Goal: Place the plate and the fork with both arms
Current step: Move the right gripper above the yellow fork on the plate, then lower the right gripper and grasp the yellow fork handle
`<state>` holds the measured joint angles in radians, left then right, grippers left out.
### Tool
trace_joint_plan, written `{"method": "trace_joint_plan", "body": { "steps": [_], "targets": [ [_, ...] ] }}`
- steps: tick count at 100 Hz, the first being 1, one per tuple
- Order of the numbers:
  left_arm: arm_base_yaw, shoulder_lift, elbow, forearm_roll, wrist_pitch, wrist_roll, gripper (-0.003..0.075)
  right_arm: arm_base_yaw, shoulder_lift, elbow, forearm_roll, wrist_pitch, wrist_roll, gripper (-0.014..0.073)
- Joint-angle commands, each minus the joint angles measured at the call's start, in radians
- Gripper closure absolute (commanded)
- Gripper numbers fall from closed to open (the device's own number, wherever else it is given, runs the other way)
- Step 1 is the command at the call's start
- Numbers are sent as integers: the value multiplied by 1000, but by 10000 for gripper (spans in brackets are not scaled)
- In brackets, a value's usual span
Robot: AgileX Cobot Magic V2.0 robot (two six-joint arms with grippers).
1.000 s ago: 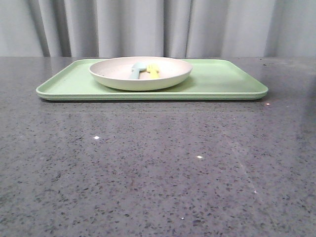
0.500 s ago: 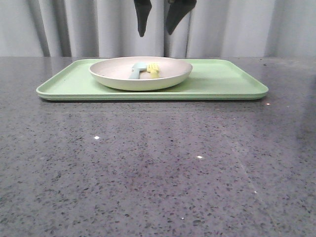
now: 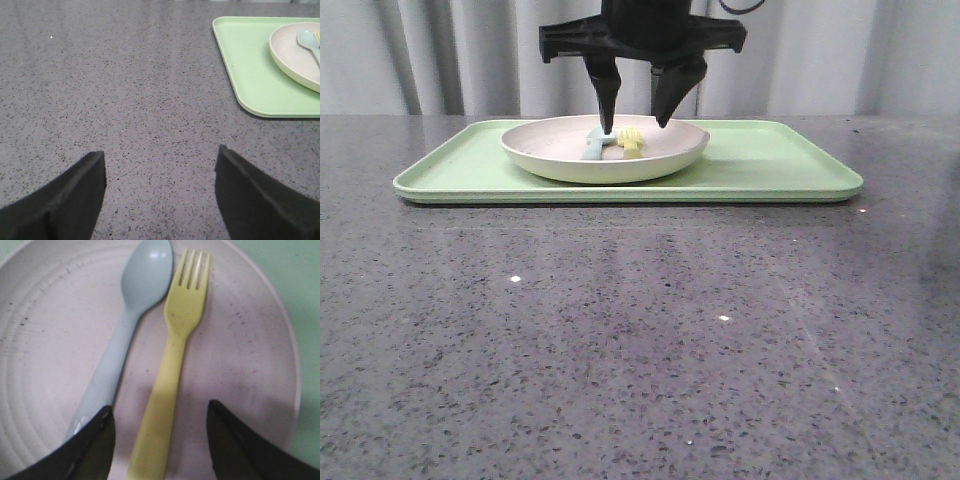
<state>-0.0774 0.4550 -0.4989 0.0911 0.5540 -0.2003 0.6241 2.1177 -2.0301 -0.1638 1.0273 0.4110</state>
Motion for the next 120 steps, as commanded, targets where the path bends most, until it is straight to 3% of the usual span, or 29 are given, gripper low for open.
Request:
{"method": "trace_joint_plan", "body": {
  "steps": [1, 100, 120],
  "targets": [
    [4, 4, -30, -4, -71, -5, 261, -2, -49, -33, -32, -40, 3, 178],
    [4, 4, -30, -4, -71, -5, 261, -3, 11, -33, -39, 2, 17, 182],
    [4, 4, -30, -4, -71, -5, 261, -3, 11, -33, -38, 6, 18, 329]
  ]
}}
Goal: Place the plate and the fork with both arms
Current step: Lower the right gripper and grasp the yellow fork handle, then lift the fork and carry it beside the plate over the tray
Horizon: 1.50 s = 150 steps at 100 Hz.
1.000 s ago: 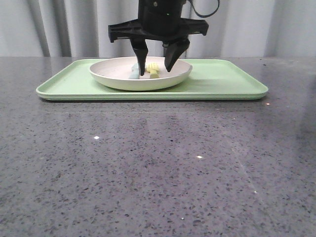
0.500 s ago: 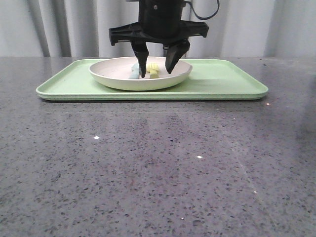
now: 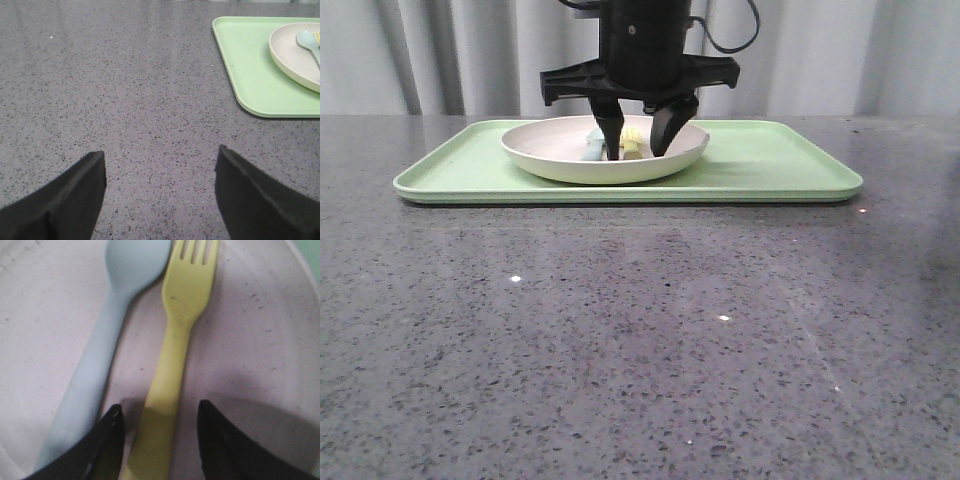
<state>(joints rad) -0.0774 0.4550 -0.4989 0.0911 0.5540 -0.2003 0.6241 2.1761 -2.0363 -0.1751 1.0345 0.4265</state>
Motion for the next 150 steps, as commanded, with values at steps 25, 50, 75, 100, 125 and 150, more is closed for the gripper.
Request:
{"method": "trace_joint_plan", "body": {
  "steps": [25, 50, 75, 100, 125, 150],
  "targets": [
    [4, 4, -30, -4, -71, -5, 261, -3, -47, -26, -9, 1, 3, 498],
    [4, 4, -30, -4, -71, -5, 261, -3, -48, -26, -9, 1, 29, 534],
    [4, 4, -30, -4, -71, -5, 261, -3, -52, -32, -9, 13, 30, 535],
    [4, 4, -30, -4, -71, -5, 261, -3, -52, -125, -10, 65, 30, 535],
    [4, 4, -30, -4, -71, -5, 261, -3, -52, -245, -48, 132, 30, 535],
    [4, 4, -30, -4, -71, -5, 261, -10, -53, -289, -112, 203, 28, 535]
  ]
}}
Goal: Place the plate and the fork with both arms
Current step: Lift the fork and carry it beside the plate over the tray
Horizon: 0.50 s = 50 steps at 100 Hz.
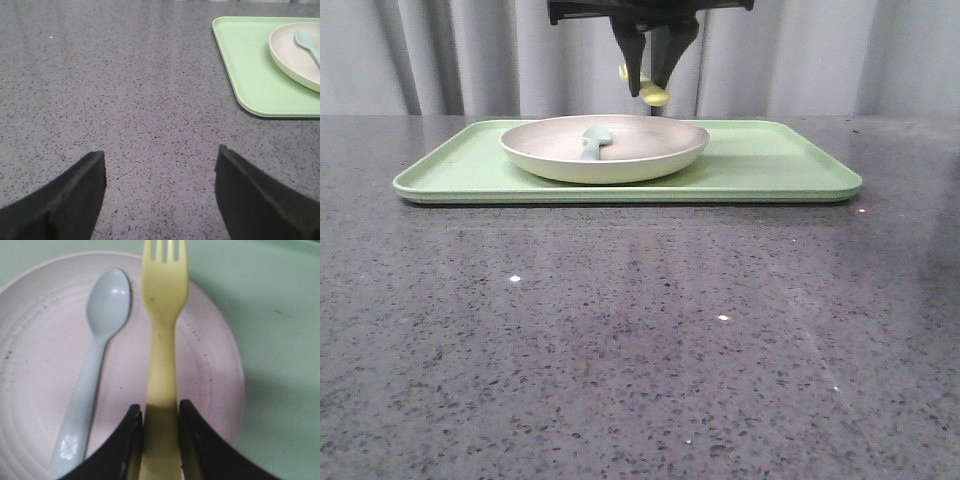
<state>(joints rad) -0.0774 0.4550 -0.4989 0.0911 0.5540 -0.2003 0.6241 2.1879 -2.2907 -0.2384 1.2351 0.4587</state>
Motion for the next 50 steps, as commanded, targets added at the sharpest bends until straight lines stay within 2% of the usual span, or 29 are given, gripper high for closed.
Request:
{"method": "trace_joint_plan", "body": {
  "steps": [1, 50],
  "targets": [
    [4, 4, -30, -4, -71, -5, 261, -10, -65, -35, -48, 3, -4, 535],
    [4, 4, -30, -4, -71, -5, 261, -82, -66, -35, 41, 24, -57, 535]
  ]
}}
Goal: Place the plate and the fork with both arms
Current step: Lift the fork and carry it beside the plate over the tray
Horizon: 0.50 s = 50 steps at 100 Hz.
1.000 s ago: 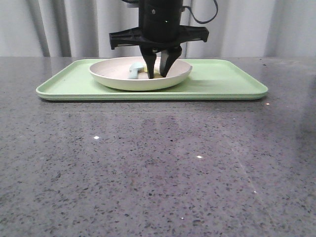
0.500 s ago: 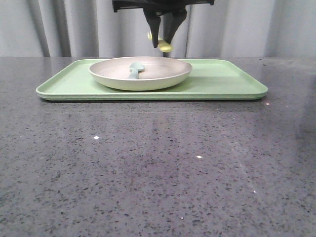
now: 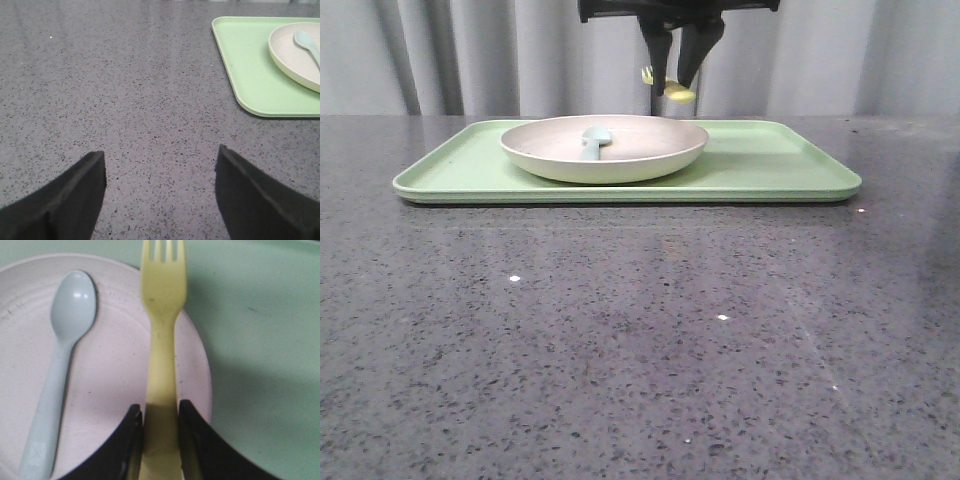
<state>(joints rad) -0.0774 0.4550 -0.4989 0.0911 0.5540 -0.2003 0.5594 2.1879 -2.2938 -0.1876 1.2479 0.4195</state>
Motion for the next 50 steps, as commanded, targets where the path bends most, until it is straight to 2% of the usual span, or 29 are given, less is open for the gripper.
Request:
{"method": "trace_joint_plan", "body": {
  "steps": [1, 50],
  "targets": [
    [4, 4, -30, -4, -71, -5, 261, -20, -66, -31, -10, 14, -18, 535],
    [4, 4, -30, -4, -71, -5, 261, -105, -71, -31, 2, 57, -64, 535]
  ]
}}
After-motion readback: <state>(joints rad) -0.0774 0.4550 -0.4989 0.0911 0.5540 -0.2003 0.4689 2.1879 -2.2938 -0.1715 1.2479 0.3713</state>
